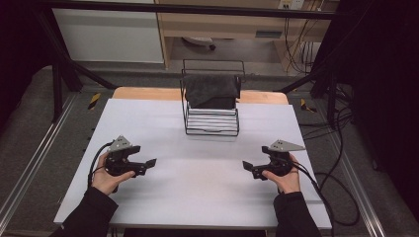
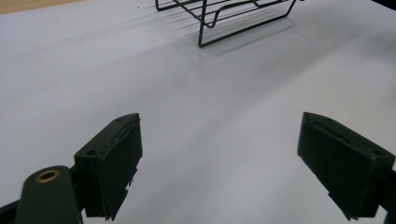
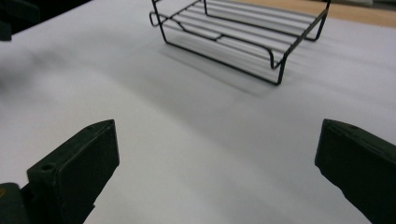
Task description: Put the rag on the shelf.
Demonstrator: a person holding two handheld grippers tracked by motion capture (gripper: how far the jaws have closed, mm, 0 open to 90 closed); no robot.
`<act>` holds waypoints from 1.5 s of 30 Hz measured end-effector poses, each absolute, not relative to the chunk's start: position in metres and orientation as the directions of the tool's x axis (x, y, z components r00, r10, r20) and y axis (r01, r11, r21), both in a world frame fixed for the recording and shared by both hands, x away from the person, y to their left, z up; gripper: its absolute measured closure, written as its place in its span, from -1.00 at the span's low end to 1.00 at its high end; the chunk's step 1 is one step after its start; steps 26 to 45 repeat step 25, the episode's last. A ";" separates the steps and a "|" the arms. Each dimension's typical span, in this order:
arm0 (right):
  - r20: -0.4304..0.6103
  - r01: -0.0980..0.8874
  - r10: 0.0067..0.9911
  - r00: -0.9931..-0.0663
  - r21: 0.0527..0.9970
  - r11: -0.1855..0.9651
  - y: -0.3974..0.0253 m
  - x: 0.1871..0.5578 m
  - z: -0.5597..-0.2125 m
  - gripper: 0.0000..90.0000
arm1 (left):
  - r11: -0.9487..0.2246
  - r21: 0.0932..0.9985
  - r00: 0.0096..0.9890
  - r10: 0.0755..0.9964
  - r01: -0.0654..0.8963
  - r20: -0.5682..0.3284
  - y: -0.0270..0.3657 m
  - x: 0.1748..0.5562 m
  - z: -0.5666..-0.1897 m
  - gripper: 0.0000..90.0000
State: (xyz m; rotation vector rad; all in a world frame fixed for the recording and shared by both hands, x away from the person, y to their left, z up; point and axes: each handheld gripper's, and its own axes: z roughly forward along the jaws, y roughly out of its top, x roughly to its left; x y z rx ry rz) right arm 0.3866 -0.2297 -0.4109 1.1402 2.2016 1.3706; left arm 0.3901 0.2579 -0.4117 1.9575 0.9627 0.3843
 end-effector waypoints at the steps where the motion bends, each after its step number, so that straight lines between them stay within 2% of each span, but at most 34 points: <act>1: 0.145 0.468 0.758 -0.636 0.854 0.229 -0.232 0.385 -0.414 -0.99 | -0.303 0.826 0.651 0.753 0.476 -0.098 0.260 0.388 -0.413 -0.68; 17: 0.153 0.504 0.764 -0.627 0.828 0.248 -0.263 0.365 -0.442 -0.99 | -0.295 0.810 0.629 0.769 0.506 -0.114 0.290 0.366 -0.438 -0.69; 45: 0.138 0.503 0.762 -0.632 0.821 0.269 -0.261 0.364 -0.443 -0.99 | -0.311 0.811 0.637 0.765 0.496 -0.096 0.291 0.365 -0.441 -0.68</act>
